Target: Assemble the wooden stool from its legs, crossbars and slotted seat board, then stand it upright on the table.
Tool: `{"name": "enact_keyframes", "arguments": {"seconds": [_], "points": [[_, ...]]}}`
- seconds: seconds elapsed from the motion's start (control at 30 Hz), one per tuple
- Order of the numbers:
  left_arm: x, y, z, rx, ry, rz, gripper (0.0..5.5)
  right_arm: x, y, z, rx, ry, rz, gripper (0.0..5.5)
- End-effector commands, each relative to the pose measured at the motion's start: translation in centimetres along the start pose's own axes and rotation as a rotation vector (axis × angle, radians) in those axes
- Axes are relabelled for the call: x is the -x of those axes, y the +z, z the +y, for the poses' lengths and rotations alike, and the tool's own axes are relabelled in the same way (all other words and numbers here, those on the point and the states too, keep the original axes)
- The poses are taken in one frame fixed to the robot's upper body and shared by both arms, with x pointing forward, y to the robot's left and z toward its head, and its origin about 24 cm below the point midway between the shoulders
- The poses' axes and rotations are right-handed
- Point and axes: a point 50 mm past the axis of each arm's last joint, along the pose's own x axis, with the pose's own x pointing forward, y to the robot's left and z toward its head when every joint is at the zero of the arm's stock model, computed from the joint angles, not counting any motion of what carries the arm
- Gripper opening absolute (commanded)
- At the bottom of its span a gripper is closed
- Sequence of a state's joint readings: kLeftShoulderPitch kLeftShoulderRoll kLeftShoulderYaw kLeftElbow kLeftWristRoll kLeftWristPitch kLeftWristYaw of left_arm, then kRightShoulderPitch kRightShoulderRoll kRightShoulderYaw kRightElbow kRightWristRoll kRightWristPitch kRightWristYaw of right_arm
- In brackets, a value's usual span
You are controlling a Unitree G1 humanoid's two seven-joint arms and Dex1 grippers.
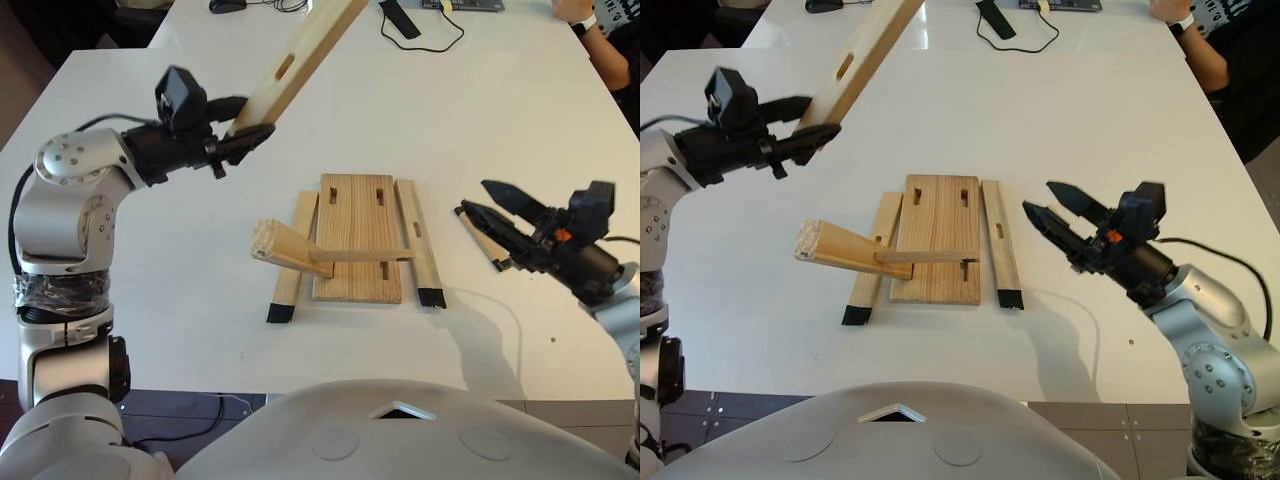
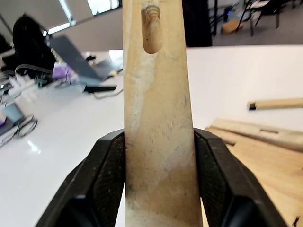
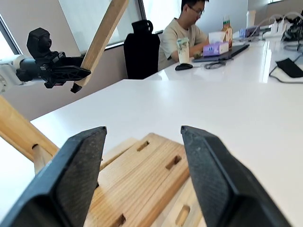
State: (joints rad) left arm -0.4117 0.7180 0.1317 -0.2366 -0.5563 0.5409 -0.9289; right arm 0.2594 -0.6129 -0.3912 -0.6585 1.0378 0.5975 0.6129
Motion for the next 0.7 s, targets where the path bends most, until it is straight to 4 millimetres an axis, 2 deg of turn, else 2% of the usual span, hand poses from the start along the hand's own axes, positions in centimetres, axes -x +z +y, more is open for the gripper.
{"name": "enact_keyframes", "arguments": {"seconds": [0.03, 0.2, 0.37, 0.7], "points": [[-1.5, 4.1, -1.0, 0.006, -0.146, -0.188, 2.03, -1.6, 3.2, 0.2, 0.010, 0.108, -0.077, 2.89], [-2.5, 6.1, -2.2, -0.008, -0.322, -0.267, 2.03, -3.5, 5.5, 0.1, 0.000, 0.254, -0.067, 2.89], [-3.1, 5.8, -2.4, -0.013, -0.364, -0.256, 2.03, -4.5, 7.1, 0.9, -0.011, 0.379, -0.063, 2.89], [-3.3, 5.8, -3.7, -0.039, -0.478, -0.245, 2.03, -7.1, 6.0, 1.8, -0.028, 0.484, -0.013, 2.89]]}}
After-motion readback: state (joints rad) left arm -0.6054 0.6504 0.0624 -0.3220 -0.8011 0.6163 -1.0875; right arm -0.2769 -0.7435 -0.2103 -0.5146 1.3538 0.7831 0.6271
